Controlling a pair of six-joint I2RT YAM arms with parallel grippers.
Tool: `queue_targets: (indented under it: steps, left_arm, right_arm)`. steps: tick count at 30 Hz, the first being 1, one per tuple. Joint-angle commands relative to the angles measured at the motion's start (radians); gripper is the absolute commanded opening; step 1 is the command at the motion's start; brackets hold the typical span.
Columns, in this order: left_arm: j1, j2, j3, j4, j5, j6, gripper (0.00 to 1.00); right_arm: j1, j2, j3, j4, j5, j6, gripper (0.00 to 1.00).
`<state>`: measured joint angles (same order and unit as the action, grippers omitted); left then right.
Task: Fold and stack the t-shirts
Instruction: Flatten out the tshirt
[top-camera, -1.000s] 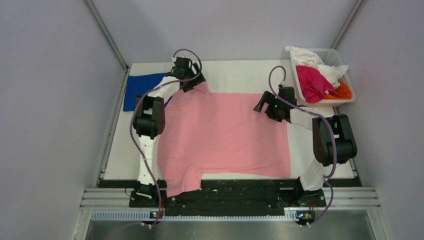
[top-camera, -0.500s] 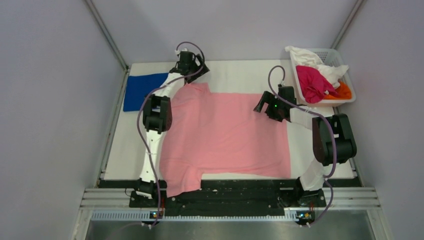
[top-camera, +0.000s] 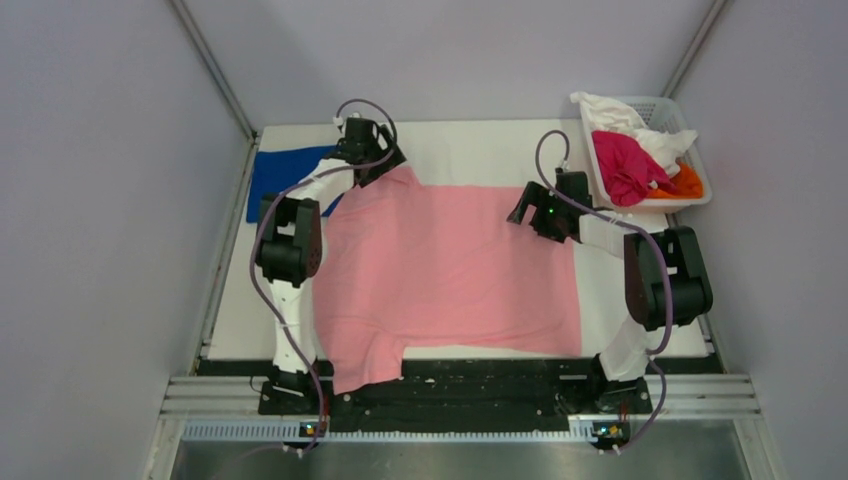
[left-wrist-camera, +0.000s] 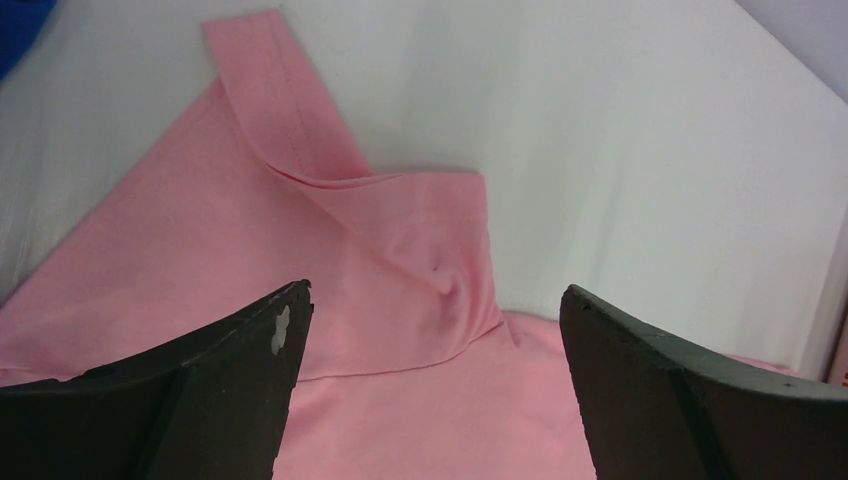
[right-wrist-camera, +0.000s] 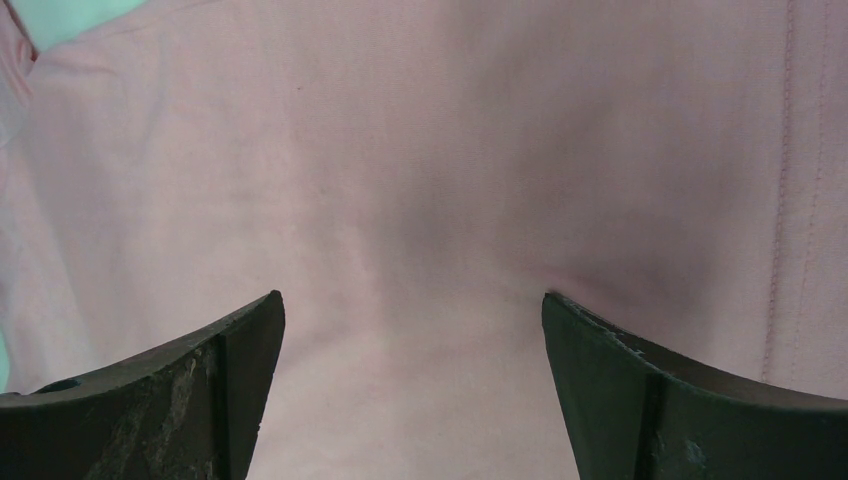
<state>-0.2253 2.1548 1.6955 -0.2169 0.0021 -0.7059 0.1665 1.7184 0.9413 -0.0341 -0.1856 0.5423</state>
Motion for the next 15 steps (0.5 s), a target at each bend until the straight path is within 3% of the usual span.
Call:
queue_targets:
  steps: [1,9,15]
  left_arm:
    - [-0.002,0.04,0.038,0.037,-0.007,-0.023,0.98]
    - [-0.002,0.202,0.245,-0.036,-0.015,-0.041,0.98]
    - [-0.002,0.256,0.284,0.006,-0.007,-0.087,0.98]
  right_arm:
    - [0.009,0.02,0.02,-0.017,0.007,-0.012,0.99]
    - [0.009,0.02,0.023,-0.025,0.023,-0.021,0.99]
    - [0.009,0.021,0.031,-0.032,0.03,-0.027,0.99]
